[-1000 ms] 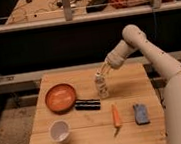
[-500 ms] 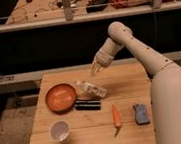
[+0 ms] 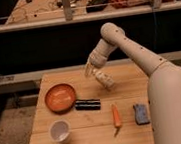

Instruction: Knock the bottle over

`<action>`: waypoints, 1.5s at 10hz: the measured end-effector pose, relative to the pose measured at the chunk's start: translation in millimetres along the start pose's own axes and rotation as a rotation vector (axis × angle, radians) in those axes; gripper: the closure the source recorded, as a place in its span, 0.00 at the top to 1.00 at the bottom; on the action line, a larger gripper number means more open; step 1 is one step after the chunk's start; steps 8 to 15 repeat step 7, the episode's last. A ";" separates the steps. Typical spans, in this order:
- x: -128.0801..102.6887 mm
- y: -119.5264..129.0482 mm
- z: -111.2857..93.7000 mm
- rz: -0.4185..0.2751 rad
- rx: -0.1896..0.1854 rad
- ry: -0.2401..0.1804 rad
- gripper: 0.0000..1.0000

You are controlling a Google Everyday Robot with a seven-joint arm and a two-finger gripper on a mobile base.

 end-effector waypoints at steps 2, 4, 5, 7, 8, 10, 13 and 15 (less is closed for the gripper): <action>6.8 17.2 -11.5 0.006 0.002 0.001 0.00; 5.9 26.8 -15.4 0.014 0.004 -0.001 0.00; 1.8 23.5 -11.2 0.018 0.013 0.001 0.00; -1.1 21.3 -8.1 0.022 0.015 0.002 0.00; -1.1 21.3 -8.1 0.022 0.015 0.002 0.00; -1.1 21.3 -8.1 0.022 0.015 0.002 0.00; -1.1 21.3 -8.1 0.022 0.015 0.002 0.00; -1.1 21.3 -8.1 0.022 0.015 0.002 0.00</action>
